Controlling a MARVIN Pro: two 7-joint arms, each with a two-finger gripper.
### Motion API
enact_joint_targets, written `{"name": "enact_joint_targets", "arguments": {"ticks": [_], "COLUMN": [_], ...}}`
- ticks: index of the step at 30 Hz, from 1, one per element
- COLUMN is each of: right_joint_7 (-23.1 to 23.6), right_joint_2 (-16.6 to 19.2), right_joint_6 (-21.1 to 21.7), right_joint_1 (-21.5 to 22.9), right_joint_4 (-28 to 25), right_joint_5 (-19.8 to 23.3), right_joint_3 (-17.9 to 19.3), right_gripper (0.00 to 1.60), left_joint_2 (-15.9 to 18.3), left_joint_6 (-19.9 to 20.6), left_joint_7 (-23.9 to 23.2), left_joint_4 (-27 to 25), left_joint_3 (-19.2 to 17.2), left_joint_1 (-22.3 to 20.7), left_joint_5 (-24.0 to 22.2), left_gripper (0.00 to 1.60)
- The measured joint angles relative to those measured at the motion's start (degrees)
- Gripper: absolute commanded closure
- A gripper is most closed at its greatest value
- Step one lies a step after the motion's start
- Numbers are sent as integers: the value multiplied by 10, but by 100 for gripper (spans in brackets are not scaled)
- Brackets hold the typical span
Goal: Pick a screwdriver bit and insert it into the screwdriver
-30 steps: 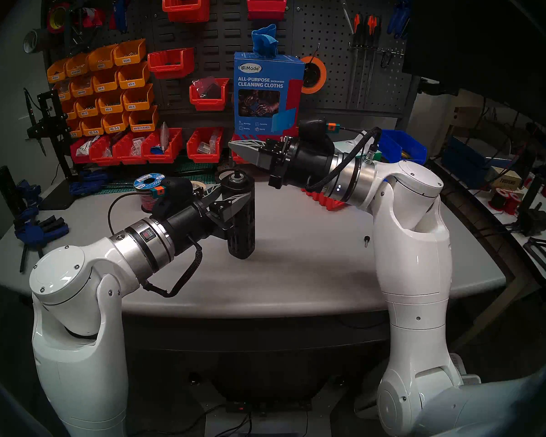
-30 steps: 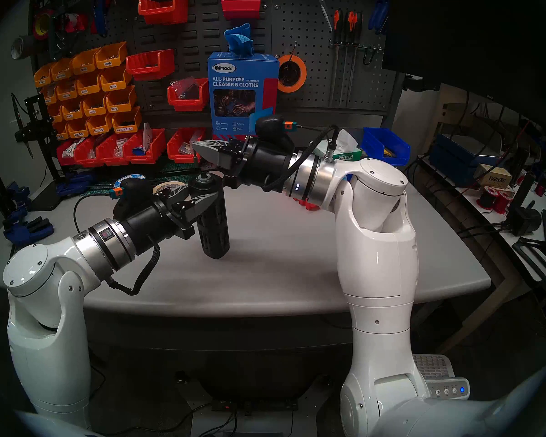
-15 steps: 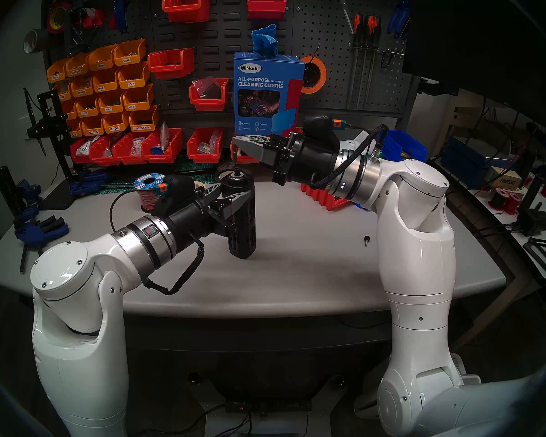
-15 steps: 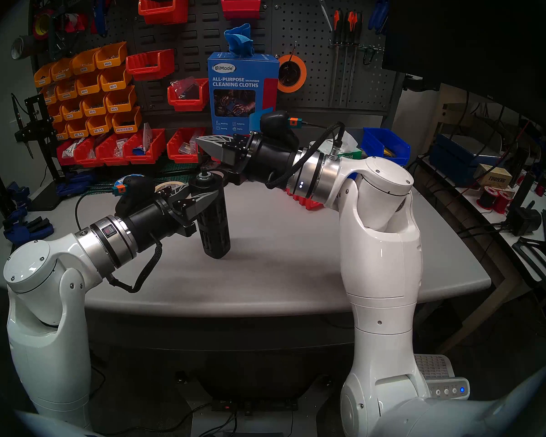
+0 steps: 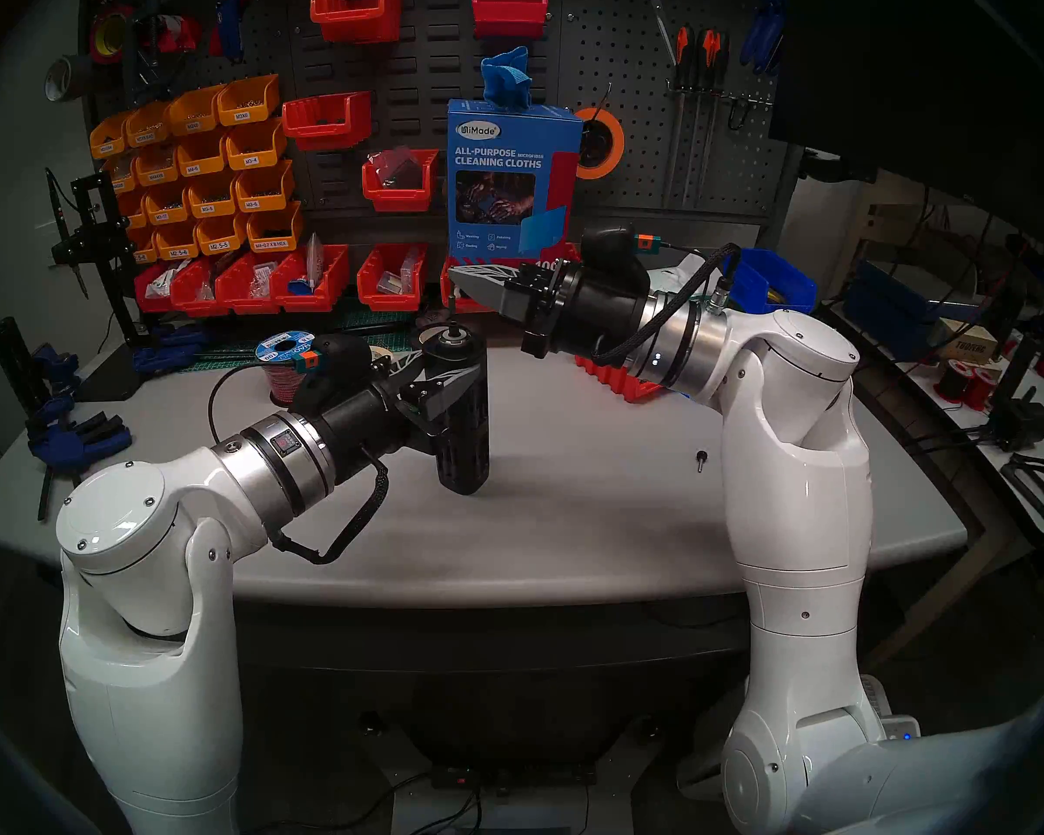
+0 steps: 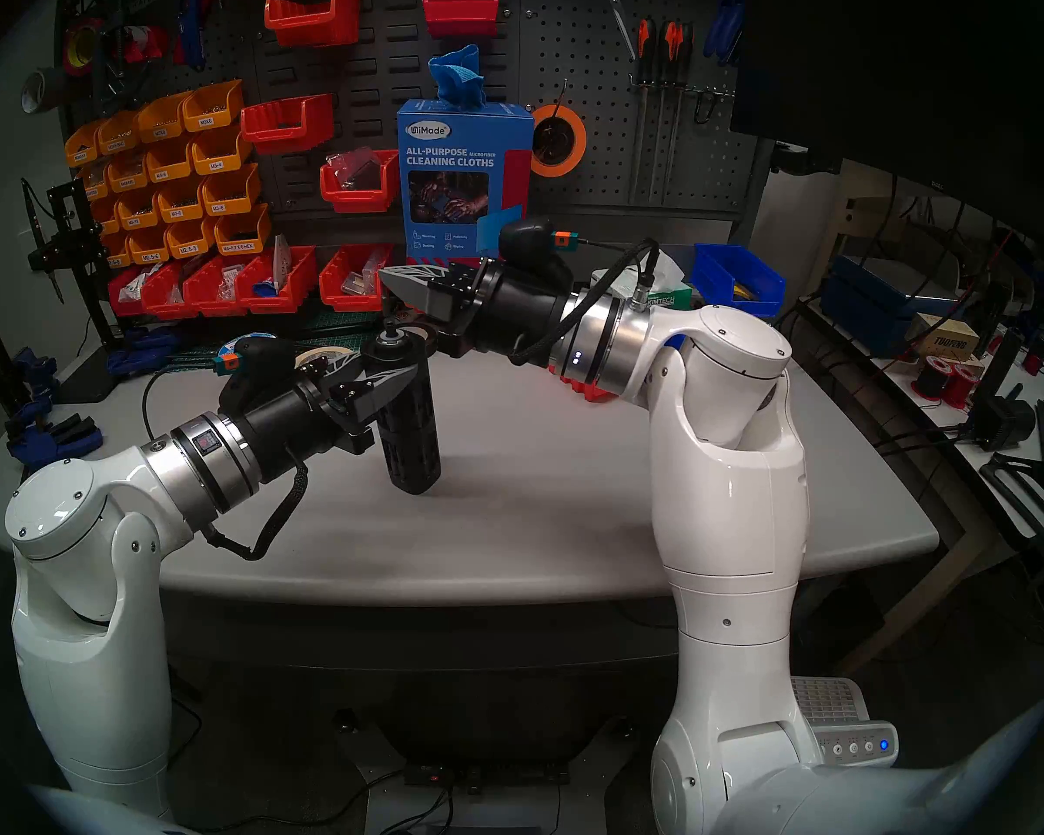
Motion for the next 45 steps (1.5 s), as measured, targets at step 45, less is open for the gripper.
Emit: {"name": "enact_joint_targets", "arguments": {"ticks": [45], "right_joint_7": [-3], "right_joint_2": [2], "right_joint_6": [-7], "right_joint_1": [-4], "right_joint_4": [10], "right_joint_5": [0], "right_joint_3": [4], "right_gripper": [160], "left_joint_2": [-5], "left_joint_6": [-2], "left_joint_7": [7], "left_joint_4": [0], "left_joint_3": [5], "left_joint_1": [1], "left_joint_5": [1], "left_gripper": [160]}}
